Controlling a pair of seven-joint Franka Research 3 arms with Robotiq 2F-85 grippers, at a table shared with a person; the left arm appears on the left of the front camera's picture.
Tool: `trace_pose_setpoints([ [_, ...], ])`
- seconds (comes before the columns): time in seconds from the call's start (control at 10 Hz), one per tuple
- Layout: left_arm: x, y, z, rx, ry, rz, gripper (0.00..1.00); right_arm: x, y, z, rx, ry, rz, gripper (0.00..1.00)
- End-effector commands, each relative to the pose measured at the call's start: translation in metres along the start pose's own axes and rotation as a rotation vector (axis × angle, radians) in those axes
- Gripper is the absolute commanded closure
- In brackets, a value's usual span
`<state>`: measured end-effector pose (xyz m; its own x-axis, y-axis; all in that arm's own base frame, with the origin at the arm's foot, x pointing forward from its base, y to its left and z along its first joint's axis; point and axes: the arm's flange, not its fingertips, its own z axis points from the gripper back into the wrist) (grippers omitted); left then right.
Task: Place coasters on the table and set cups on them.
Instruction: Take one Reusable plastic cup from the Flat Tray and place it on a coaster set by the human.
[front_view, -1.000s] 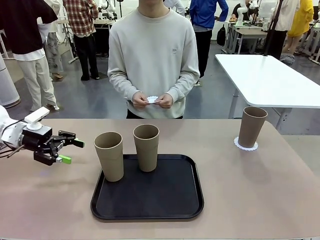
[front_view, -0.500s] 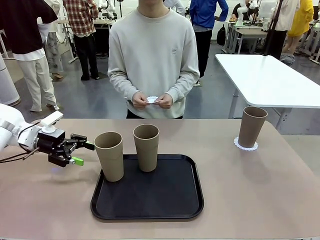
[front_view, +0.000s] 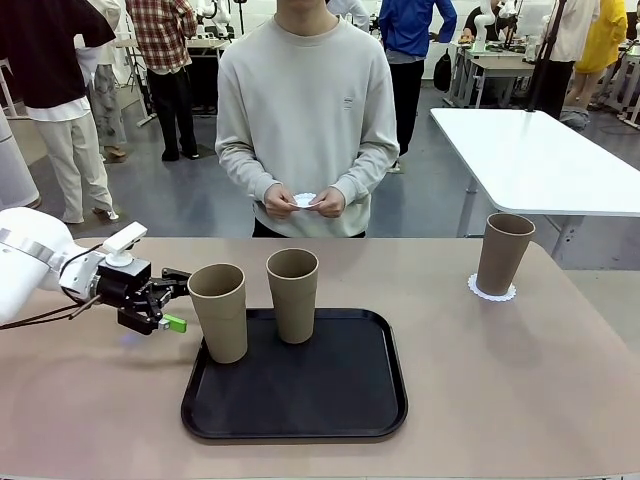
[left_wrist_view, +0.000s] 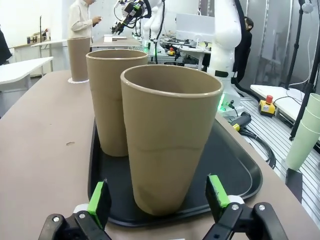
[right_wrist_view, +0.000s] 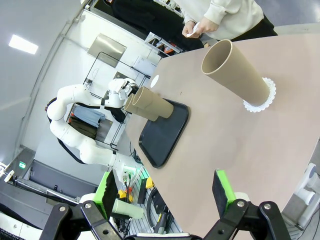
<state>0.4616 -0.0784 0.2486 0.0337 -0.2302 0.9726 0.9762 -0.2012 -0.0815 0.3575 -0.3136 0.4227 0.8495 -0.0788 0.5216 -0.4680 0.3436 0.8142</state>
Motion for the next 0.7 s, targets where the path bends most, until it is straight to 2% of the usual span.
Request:
trace_pose_setpoints([
  [0.0, -0.001, 0.009, -0.011, 0.004, -0.011, -0.01, 0.0, -0.001, 0.0, -0.001, 0.001, -0.002, -0.008, 0.0],
  [0.6, -0.005, 0.015, -0.031, -0.033, -0.035, -0.006, 0.0, -0.001, 0.0, -0.001, 0.001, -0.002, -0.008, 0.0],
])
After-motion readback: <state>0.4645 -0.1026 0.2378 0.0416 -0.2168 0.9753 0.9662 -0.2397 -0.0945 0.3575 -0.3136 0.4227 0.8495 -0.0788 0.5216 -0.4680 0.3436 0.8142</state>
